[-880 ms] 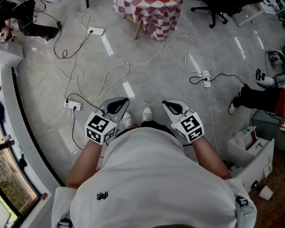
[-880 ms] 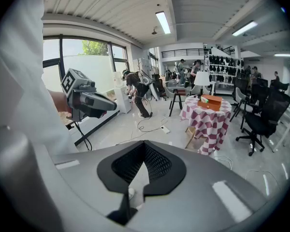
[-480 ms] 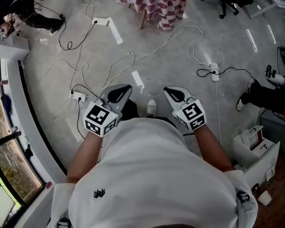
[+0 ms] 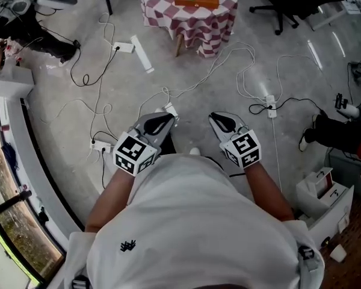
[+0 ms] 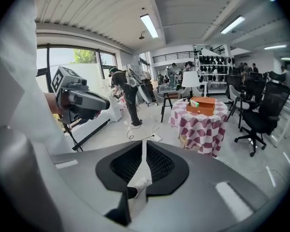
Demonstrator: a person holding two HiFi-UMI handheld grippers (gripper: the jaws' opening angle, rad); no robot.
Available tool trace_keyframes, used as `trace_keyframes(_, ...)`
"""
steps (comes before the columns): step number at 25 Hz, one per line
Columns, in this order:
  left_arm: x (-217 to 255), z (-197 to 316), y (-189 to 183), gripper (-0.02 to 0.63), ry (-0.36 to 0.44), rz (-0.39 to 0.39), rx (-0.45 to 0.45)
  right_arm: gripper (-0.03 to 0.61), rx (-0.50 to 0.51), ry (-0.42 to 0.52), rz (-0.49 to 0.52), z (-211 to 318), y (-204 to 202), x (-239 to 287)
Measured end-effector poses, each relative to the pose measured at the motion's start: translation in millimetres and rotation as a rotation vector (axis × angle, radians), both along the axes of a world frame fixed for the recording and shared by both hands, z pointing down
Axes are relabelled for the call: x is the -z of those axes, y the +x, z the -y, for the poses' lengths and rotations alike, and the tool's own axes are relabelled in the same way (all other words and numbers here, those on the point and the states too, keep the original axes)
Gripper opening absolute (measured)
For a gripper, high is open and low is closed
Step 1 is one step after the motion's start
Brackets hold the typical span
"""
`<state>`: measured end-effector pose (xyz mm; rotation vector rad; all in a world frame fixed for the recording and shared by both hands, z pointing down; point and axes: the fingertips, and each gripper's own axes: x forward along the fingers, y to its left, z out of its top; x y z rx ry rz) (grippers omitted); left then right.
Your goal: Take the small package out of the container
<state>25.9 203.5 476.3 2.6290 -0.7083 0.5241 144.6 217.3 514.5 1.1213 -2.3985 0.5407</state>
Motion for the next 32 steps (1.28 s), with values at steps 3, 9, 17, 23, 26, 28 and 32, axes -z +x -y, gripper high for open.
trace_keyframes(3, 8.6, 47.8, -9.4, 0.078, 0.010, -0.007, -0.056, 0.023, -0.024, -0.016, -0.024, 42.5, -16.0, 1.3)
trace_keyframes(9, 11.4, 146.4, -46.8, 0.087, 0.034, -0.008, -0.150, 0.026, -0.063, -0.032, -0.103, 141.6, -39.2, -4.7)
trace_keyframes(17, 12.8, 220.5, -76.3, 0.086, 0.026, -0.010, -0.078, 0.034, -0.059, -0.016, -0.140, 238.6, -45.9, 0.6)
trace_keyframes(23, 12.2, 284.2, -74.2, 0.080, 0.021, 0.003, 0.045, 0.046, -0.025, 0.002, -0.163, 348.1, -10.2, -14.0)
trace_keyframes(26, 24.8, 315.7, -67.7, 0.074, 0.034, -0.001, 0.122, 0.057, 0.023, -0.002, -0.190, 406.8, 7.0, -22.5)
trace_keyframes(28, 32.0, 333.5, -61.5, 0.058, 0.044, -0.002, 0.165, 0.060, 0.051, 0.001, -0.208, 440.9, 17.0, -26.8)
trace_keyframes(32, 39.0, 364.1, -47.4, 0.057, 0.052, 0.012, 0.228, 0.067, 0.097, 0.001, -0.238, 501.9, 32.6, -41.4)
